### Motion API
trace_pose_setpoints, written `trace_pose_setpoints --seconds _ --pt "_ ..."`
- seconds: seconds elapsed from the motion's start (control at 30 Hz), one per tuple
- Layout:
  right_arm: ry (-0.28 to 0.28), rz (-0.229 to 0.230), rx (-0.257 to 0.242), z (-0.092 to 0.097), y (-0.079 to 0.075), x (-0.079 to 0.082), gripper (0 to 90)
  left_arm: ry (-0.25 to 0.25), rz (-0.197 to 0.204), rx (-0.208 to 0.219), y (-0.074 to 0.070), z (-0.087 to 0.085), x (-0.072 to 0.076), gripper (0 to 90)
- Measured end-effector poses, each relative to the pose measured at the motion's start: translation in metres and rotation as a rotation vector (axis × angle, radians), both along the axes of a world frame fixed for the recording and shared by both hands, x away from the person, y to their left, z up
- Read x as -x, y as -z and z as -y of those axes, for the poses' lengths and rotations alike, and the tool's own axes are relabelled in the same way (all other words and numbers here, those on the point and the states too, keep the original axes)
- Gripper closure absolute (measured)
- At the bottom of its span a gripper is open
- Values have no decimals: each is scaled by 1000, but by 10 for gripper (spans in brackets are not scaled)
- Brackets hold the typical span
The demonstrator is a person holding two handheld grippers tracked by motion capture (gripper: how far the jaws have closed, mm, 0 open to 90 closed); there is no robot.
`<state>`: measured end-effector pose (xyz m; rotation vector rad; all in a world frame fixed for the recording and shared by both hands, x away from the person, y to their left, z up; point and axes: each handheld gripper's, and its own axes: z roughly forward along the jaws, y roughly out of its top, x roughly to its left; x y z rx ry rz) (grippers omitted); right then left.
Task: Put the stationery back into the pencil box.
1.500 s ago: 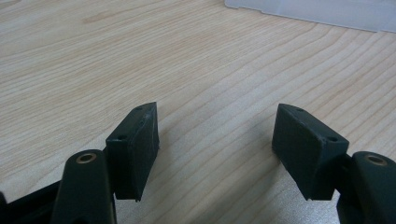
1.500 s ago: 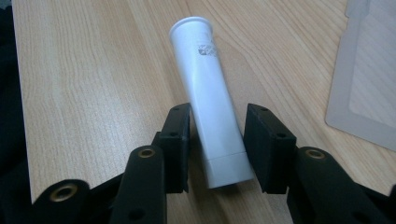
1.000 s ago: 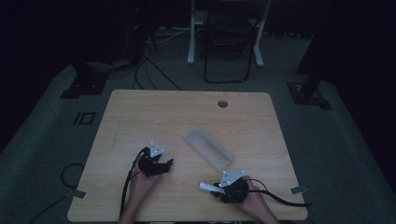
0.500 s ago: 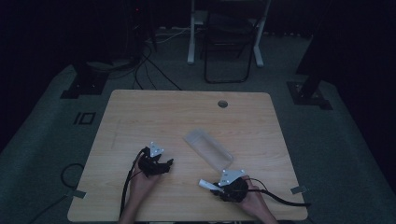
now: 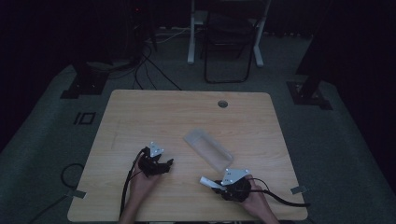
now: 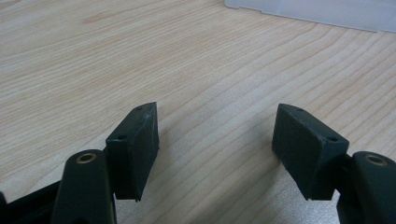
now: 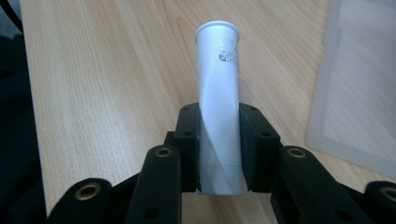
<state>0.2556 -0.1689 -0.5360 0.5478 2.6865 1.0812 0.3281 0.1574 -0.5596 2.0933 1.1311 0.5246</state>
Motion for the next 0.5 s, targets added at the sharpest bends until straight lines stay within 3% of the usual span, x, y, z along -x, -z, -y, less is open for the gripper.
trace_pose_setpoints --seconds 0.3,0.5 --pt "16 6 -49 8 -13 -2 714 0 0 0 0 0 0 321" --pt "31 24 -52 12 -19 -3 714 0 0 0 0 0 0 321"
